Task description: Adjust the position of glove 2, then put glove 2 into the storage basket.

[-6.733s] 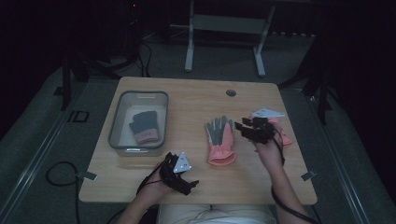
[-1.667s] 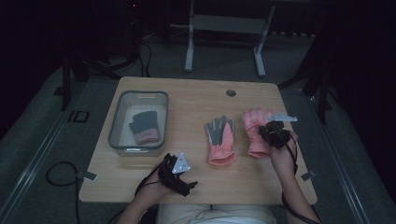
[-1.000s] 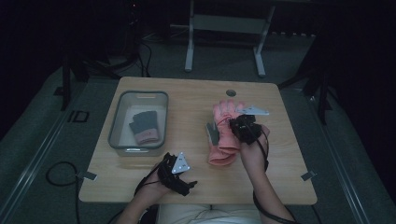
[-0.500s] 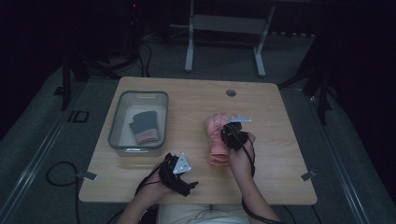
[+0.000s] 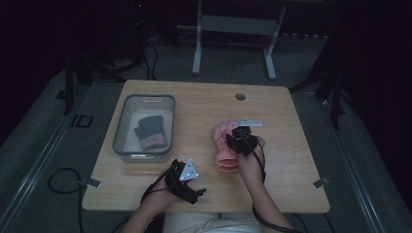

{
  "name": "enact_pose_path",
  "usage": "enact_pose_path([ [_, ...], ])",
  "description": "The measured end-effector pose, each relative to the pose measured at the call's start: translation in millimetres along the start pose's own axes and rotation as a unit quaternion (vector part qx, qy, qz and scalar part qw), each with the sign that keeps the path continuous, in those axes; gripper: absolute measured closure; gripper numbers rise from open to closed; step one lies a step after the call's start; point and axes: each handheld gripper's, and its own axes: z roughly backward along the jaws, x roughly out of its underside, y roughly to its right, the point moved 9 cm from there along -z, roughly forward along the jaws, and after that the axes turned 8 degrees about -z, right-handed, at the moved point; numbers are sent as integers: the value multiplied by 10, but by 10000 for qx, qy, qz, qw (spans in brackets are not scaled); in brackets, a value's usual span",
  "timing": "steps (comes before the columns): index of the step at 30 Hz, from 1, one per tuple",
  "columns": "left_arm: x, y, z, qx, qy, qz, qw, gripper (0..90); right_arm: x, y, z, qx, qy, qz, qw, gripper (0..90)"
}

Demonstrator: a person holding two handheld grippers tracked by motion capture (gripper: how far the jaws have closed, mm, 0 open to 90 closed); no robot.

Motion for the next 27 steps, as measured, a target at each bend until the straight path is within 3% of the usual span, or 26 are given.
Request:
enact_pose_path([
  [3,-4,-3,7,6,15,34,10000,11,-70,8,86,10,136,247,9996,643],
  [12,-120,11,75,86,205,245,9995,17,-91,183,176,-257,153,535,9981,601],
  [17,-223,-5,84,82,291,470,9984,32,-118,271,246,-502,179,507,9973,599],
  [21,-352,-87,113,-66,318,580,9978,31,-174,258,265,-739,246,472,9958,600],
  [24,-484,-200,148,-75,429,762,9961,31,-215,288,268,-706,303,533,9956,604],
  [27,-620,-348,162,-203,376,730,9964,32,-252,327,270,-656,368,633,9952,614],
])
